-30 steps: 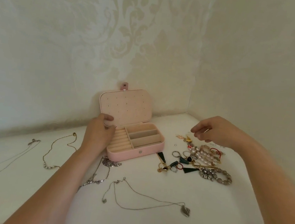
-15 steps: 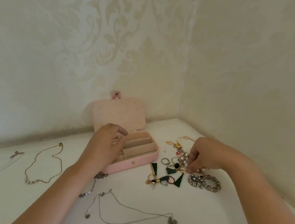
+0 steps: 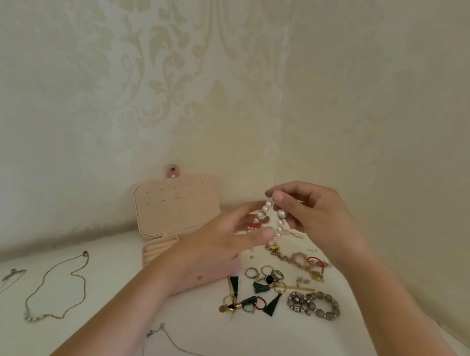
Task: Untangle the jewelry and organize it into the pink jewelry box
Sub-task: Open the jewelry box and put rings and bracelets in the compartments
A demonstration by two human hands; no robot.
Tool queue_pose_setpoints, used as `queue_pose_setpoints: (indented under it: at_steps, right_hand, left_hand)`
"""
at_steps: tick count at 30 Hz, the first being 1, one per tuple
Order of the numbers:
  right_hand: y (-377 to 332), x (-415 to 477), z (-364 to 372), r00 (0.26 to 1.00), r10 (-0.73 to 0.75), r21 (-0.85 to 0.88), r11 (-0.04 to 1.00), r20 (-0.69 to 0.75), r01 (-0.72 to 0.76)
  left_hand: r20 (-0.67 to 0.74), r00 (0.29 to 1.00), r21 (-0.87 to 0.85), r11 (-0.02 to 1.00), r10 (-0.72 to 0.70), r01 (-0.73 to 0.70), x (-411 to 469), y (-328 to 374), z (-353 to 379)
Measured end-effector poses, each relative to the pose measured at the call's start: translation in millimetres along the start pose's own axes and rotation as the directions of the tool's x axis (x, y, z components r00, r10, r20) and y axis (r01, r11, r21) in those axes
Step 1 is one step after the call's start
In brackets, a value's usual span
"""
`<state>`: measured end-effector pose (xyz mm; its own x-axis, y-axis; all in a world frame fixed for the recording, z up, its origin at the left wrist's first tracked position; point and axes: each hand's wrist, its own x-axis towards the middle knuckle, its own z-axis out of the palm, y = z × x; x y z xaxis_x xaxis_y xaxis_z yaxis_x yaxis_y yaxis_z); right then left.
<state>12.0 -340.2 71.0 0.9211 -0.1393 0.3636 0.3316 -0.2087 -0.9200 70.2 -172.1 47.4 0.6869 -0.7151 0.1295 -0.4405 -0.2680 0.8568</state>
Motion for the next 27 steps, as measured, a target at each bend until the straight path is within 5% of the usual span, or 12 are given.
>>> queue_pose_setpoints:
  at_steps: [3,6,12,14,16,19,23,27]
  right_hand:
    - [4,2,3,0.997,-0.014,0.226,0.974,-0.069,0.029]
    - [12,7,1,0.992,0.018,0.312,0.950,-0.128,0.023]
    - [39,10,25,0.993,0.106,0.196,0.976,-0.049,-0.095]
    - [52,9,35,0.993,0.112,0.068,0.992,-0.034,-0.110]
    - [63,8,41,0.998,0.054,-0.236,0.970,-0.017,-0.056]
    - [71,5,48,0.988,-0.049,-0.575,0.808,0.149,0.126]
    - [78,4,60,0.940,-0.053,-0.690,0.665,0.337,0.285]
    - [83,7,61,0.941,-0.070,-0.726,0.618,0.331,0.301]
  left_hand:
    - [0.191,0.982,-0.273,0.960,-0.006,0.059,12,4,1]
    - [0.117,0.993,-0.444,0.892,-0.028,0.078,15,1,-9]
    - [-0.181,0.963,-0.300,0.943,-0.201,0.141,4,-19,-35]
    - [-0.259,0.941,-0.247,0.957,-0.215,0.151,1,-27,-43]
    - [-0.387,0.891,-0.186,0.967,-0.237,0.177,3,-35,-50]
    - [-0.573,0.782,-0.189,0.968,-0.246,0.166,8,-45,-57]
    - [-0.610,0.758,-0.227,0.967,-0.231,0.112,10,-52,-62]
    - [-0.579,0.790,-0.225,0.971,-0.199,0.080,15,-55,-54]
